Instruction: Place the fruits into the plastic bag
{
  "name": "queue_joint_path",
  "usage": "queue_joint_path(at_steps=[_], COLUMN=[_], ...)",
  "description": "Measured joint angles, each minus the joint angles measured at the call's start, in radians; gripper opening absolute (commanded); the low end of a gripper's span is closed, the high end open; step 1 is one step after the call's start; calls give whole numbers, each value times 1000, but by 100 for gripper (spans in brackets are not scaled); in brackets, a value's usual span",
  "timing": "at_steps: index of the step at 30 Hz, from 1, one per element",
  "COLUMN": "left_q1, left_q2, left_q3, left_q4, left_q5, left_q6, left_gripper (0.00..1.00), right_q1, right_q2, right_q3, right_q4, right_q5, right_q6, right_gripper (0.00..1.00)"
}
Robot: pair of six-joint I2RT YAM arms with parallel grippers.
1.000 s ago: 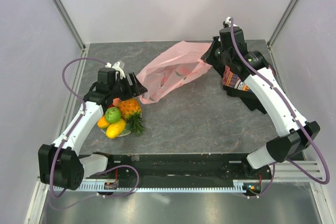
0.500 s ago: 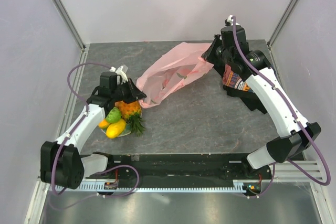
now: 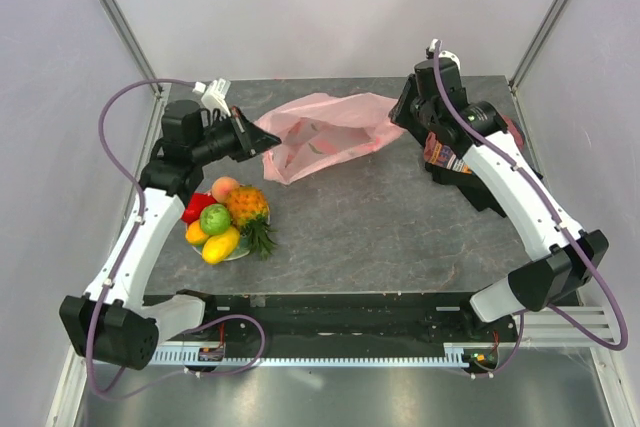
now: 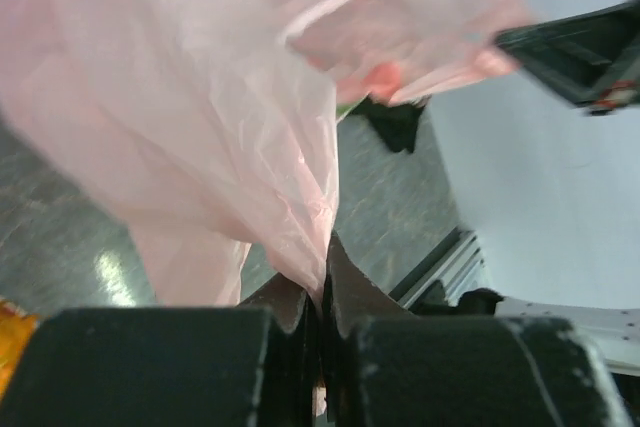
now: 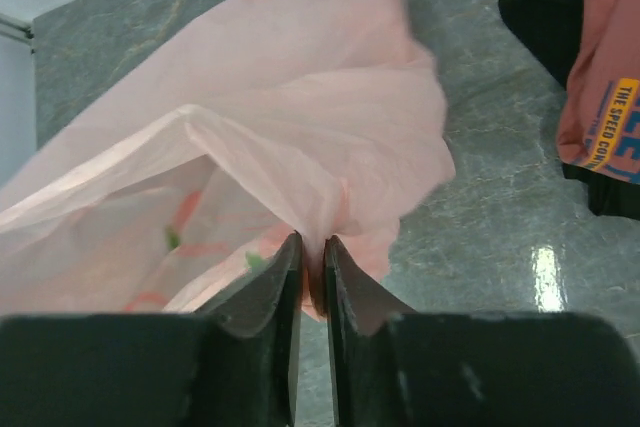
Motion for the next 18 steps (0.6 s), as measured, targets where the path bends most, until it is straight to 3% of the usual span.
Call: queue_joint_path(at_steps=[2, 5, 13, 18], left_q1=[0, 0, 19, 29], left_q2=[-16, -22, 33, 73], left_q3=[32, 65, 103, 134], left_q4=[-3, -27, -131, -151], left_q5=[8, 27, 50, 50], left_q6=[-14, -27, -26, -22], left_gripper=[2, 2, 2, 1], right_q1=[0, 0, 25, 130], right_q2=[-3, -23, -216, -314], right_q3=[-13, -43, -199, -232], right_q4=[1, 9, 145, 298], right_q5=[14, 24, -9, -77], right_q6=[-11, -37, -127, -200], right_gripper=[52, 62, 68, 68])
